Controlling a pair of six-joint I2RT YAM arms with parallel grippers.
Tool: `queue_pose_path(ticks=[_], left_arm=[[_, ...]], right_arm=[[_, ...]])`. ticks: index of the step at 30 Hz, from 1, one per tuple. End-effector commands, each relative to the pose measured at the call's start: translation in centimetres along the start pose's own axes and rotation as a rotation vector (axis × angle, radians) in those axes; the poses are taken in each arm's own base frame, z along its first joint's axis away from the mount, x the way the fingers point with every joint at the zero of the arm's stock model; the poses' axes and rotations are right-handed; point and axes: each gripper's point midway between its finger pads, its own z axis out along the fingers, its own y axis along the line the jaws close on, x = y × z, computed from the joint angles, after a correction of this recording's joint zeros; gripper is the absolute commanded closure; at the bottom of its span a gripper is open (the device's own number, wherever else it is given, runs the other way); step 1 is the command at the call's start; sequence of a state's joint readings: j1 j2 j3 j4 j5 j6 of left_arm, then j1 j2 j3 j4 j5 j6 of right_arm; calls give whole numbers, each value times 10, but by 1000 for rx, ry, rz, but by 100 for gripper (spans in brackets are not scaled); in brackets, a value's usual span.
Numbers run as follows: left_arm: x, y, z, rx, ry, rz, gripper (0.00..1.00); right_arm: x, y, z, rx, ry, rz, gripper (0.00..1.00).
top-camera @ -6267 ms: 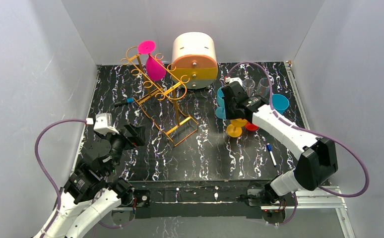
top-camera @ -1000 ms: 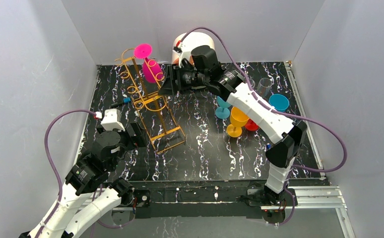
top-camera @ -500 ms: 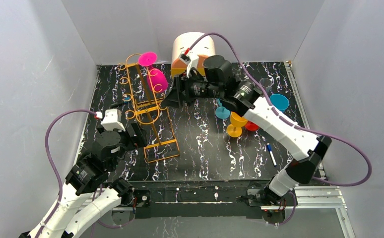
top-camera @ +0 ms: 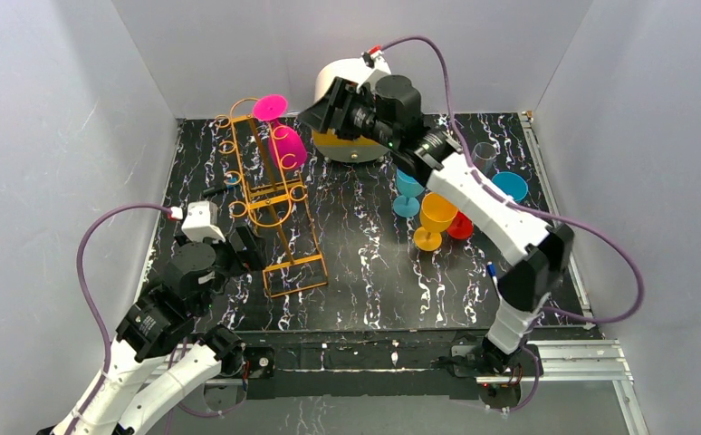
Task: Take the wine glass off the wine glass rack
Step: Adjust the wine rack at the center of the board, then pick up the wine glass from the wine rack.
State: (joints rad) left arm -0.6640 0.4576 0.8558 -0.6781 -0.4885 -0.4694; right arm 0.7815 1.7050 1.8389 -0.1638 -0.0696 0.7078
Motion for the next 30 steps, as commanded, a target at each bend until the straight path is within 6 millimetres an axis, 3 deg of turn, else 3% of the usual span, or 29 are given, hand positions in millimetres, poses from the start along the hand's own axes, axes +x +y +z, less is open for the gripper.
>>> queue_pose_path(ticks=[1, 5, 9, 15, 23, 30], left_arm=[[2, 2, 0, -3, -6, -4, 2], [2, 0, -1, 7, -3, -8, 2], [3, 0, -1, 14, -3, -20, 2], [3, -2, -2, 21, -2, -18, 2], [7, -2, -1, 24, 5, -31, 2], [5, -2, -3, 27, -3, -35, 2]], right_arm=[[-46, 27, 30, -140, -104, 119, 26], [-44, 28, 66, -198, -77, 149, 27], [-42, 14, 87, -158, -77, 180, 30], [-44, -4, 90, -145, -118, 209, 35], [-25, -3, 106, -214, -21, 256, 55], [-19, -10, 113, -204, -4, 273, 58]])
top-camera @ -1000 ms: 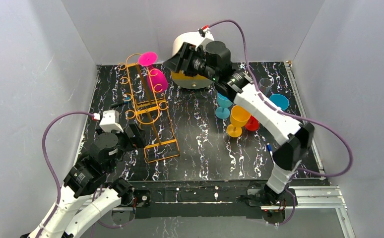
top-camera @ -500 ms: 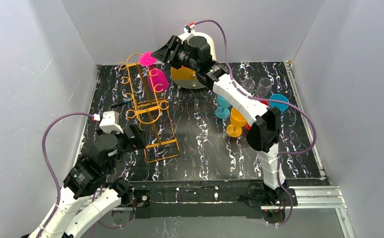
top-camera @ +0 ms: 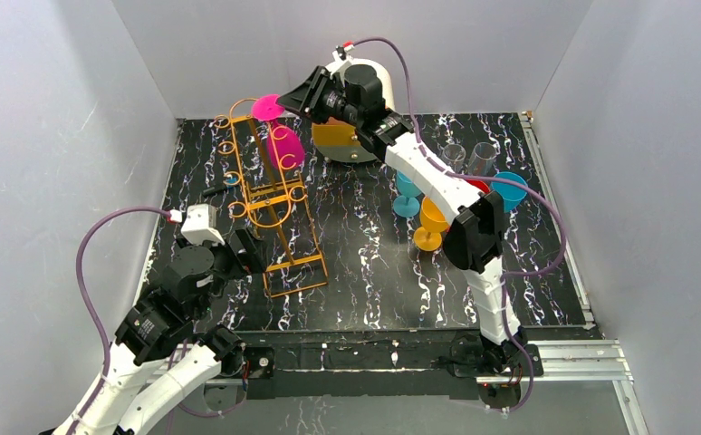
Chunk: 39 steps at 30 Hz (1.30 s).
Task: Take the wine glass off the wine glass rack
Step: Pick up the wine glass from the wine rack.
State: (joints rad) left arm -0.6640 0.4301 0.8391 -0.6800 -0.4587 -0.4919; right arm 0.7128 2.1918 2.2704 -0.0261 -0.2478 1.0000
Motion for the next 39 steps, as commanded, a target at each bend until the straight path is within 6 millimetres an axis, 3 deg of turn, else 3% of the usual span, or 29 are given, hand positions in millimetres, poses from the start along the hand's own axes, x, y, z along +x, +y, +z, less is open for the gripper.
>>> queue_pose_path(ticks=[1, 9, 13, 18, 30, 39], left_arm=[[-1, 2, 0, -4, -11, -6, 2], [1, -2, 2, 4, 4, 3, 2], [1, -2, 1, 10, 4, 3, 2], [4, -4, 4, 14, 16, 10, 2], [5, -9, 8, 27, 32, 17, 2], [7, -11, 10, 29, 38, 6, 2]], right_arm=[[-12, 25, -2, -71, -21, -7, 59], [-19, 26, -1, -75, -39, -14, 74], [-48, 36, -5, -69, -104, -41, 85], [-62, 16, -13, -46, -111, 17, 98], [-95, -12, -13, -54, -145, 72, 97], [-117, -10, -33, -20, -192, 45, 98]])
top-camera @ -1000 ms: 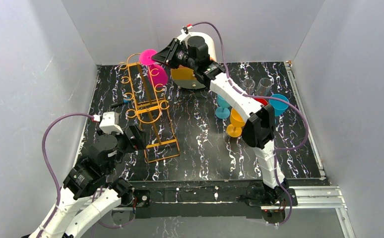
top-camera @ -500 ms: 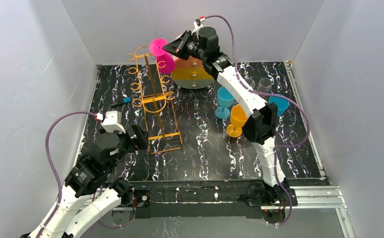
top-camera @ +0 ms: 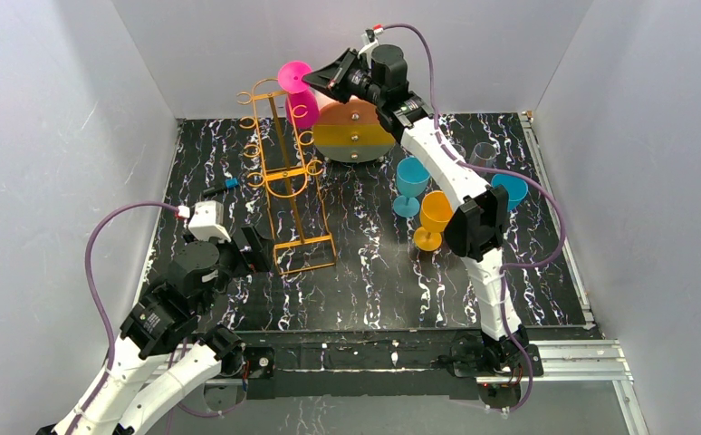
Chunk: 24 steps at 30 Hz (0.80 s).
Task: Take the wine glass off the wine glass rack
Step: Pick up the wine glass from the wine rack.
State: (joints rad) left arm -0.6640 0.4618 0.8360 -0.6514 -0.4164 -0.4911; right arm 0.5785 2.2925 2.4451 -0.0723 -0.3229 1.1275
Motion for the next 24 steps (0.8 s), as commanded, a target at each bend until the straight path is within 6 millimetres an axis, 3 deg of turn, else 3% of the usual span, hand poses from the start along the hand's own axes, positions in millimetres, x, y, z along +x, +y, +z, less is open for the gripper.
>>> queue_pose_path(ticks=[1, 12, 24], left_arm=[[4, 0, 4, -7, 14, 3, 2], [-4, 6, -4, -25, -6, 20, 2], [-5, 5, -5, -22, -4, 26, 2]], right_arm=[[-46, 25, -23, -25, -126, -69, 99], [-42, 18, -30, 25, -118, -47, 99], [-43, 57, -59, -20, -124, -67, 99]])
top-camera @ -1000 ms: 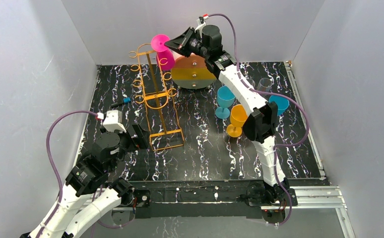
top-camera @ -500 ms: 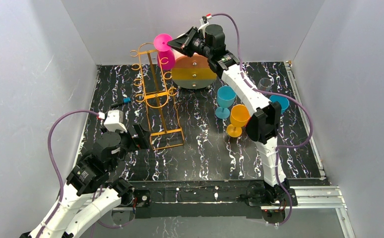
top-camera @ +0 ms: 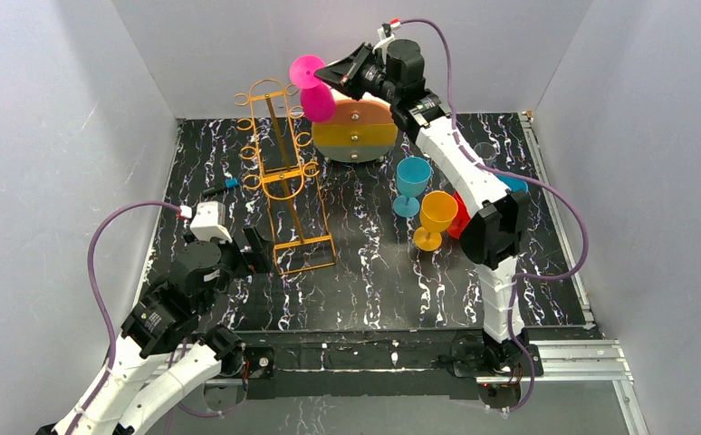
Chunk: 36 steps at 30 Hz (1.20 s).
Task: Take the wine glass off the wine glass rack
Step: Pick up the wine glass from the wine rack, then place the wine glass at the center of the board.
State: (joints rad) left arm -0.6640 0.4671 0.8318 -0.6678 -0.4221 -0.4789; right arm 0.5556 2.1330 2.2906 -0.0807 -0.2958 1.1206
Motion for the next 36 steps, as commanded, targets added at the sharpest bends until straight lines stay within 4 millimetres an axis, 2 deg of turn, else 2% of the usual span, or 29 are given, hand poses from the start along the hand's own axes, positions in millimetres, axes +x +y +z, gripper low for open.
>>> queue_pose_path(ticks=[1, 4, 10, 14, 17, 20, 24, 27, 31, 36], left_arm=[[-10, 1, -6, -2, -22, 3, 2], [-10, 0, -7, 5, -24, 2, 2], [-15, -9, -11, 65, -35, 13, 2], [-30, -17, -19, 112, -85, -4, 2], [-37, -32, -26, 213, -119, 29, 2], [-36, -50, -32, 320, -108, 68, 2], [-27, -71, -35, 432, -51, 92, 2], [-21, -86, -35, 500, -6, 85, 2], [-9, -110, -39, 638, 63, 96, 2], [1, -134, -43, 771, 113, 67, 2]], right_arm=[[-29, 36, -28, -39, -92, -70, 99], [-28, 40, -38, -56, -104, -123, 99], [-27, 67, -68, -69, -94, -281, 99], [-14, 89, -99, -109, -40, -355, 99], [-6, 95, -123, -115, -40, -383, 99], [4, 99, -147, -128, -34, -422, 99], [38, 96, -182, -169, 68, -473, 99], [68, 79, -208, -164, 164, -496, 99], [95, 55, -237, -153, 217, -523, 99], [124, 65, -268, -268, 316, -551, 99]])
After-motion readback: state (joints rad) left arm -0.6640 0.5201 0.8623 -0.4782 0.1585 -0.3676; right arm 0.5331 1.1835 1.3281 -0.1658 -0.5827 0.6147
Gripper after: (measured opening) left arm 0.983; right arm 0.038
